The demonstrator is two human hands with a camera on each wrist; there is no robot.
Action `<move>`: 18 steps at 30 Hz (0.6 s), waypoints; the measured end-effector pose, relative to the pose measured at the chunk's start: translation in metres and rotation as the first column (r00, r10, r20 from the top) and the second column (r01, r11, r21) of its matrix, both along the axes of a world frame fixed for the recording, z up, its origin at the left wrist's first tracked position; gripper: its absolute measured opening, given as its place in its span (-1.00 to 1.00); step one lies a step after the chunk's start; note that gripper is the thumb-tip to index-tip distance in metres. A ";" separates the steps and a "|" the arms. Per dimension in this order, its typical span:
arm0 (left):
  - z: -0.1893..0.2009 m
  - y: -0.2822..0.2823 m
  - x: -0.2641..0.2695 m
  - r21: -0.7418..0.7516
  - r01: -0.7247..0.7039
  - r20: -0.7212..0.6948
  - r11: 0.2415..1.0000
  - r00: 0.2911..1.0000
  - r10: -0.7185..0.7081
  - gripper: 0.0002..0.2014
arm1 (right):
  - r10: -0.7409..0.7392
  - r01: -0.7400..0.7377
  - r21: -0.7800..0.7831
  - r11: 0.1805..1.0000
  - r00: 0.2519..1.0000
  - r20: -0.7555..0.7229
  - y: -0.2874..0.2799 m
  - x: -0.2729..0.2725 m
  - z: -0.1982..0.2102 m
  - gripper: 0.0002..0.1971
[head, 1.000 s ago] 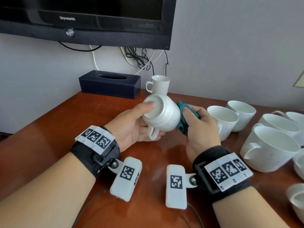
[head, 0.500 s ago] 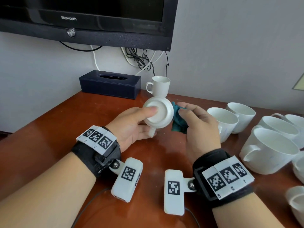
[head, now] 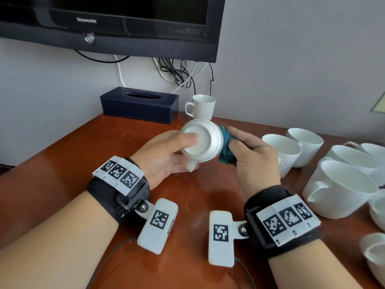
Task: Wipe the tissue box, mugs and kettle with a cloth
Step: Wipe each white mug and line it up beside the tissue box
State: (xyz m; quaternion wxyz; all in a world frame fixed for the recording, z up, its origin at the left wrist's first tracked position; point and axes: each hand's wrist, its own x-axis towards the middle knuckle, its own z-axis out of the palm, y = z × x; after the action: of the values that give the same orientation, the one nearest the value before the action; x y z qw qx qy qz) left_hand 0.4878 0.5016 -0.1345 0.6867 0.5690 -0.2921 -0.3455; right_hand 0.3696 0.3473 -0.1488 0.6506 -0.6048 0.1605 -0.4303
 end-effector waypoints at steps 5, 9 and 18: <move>0.000 0.000 -0.003 -0.083 0.124 -0.086 0.989 0.988 -0.131 0.02 | 0.005 -0.002 0.047 0.999 0.999 -0.052 -0.003 -0.003 0.001 -0.72; 0.000 -0.002 -0.008 -0.157 0.173 -0.169 0.972 0.965 -0.199 0.03 | -0.009 0.010 0.060 0.998 1.000 -0.020 0.002 -0.002 0.000 -0.76; -0.003 -0.003 0.002 -0.178 -0.038 -0.255 0.983 0.967 -0.009 -0.35 | 0.032 -0.034 0.048 0.998 0.998 0.048 0.004 -0.005 0.006 -0.88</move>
State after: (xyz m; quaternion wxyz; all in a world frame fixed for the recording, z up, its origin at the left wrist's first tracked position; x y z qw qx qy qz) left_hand 0.4901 0.4981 -0.1371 0.7701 0.4569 -0.2275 -0.3827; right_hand 0.3642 0.3512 -0.1424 0.6758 -0.5809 0.1457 -0.4296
